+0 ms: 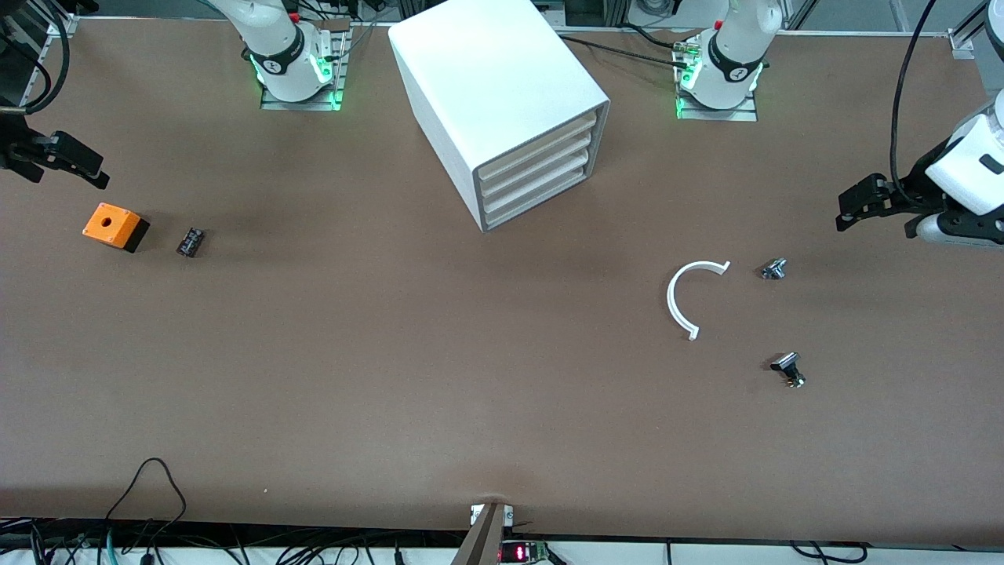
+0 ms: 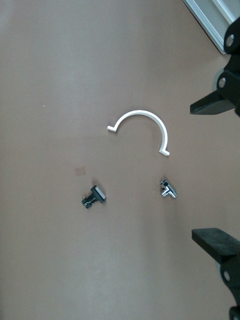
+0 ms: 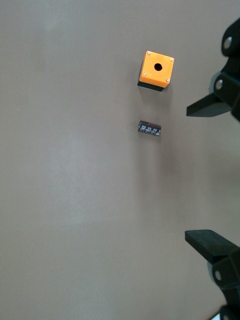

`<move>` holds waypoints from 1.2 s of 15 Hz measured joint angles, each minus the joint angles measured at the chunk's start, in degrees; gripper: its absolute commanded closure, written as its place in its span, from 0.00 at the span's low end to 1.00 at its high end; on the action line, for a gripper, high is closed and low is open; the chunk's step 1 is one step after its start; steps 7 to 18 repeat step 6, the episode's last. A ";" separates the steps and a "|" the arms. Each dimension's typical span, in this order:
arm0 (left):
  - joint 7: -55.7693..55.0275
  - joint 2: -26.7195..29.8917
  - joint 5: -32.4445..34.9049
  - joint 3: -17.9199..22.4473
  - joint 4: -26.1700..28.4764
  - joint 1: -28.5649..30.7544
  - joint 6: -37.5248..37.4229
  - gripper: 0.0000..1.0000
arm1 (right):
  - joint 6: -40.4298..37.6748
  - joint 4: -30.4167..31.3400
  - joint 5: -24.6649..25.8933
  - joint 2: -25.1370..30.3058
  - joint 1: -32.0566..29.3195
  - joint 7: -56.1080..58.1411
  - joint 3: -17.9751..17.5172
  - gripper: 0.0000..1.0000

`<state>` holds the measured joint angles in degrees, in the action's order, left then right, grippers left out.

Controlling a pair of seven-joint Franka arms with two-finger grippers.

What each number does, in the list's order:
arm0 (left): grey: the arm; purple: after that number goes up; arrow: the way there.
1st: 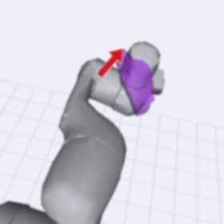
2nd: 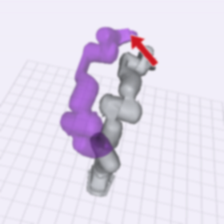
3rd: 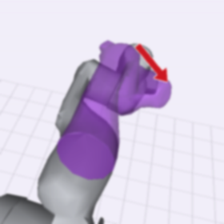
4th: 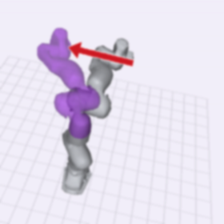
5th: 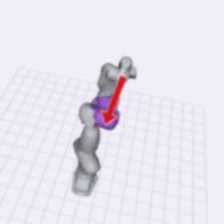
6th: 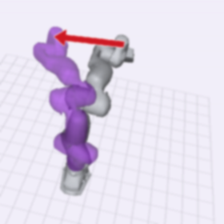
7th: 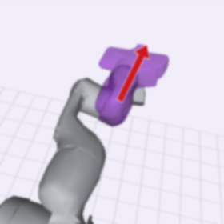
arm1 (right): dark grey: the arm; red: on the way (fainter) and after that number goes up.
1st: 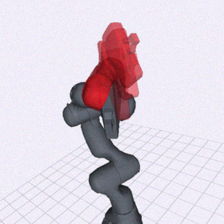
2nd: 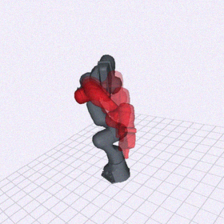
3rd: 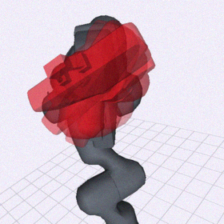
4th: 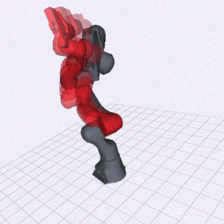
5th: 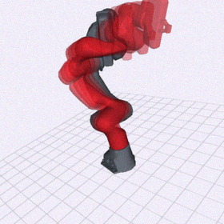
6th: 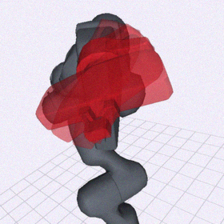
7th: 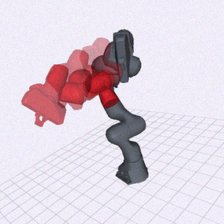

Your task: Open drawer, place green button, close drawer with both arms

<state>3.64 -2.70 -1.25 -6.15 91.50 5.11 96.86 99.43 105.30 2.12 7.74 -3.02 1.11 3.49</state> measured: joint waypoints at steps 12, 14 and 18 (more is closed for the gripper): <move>0.08 -0.11 0.00 0.08 -1.44 0.07 -0.10 0.00 | -0.01 0.00 0.00 -0.01 0.00 0.00 0.00 0.00; 0.08 -0.11 0.00 0.08 -1.44 0.07 -0.10 0.00 | -0.01 0.00 0.00 -0.01 0.00 0.00 0.00 0.00; 0.08 -0.11 0.00 0.08 -1.44 0.07 -0.10 0.00 | -0.01 0.00 0.00 -0.01 0.00 0.00 0.00 0.00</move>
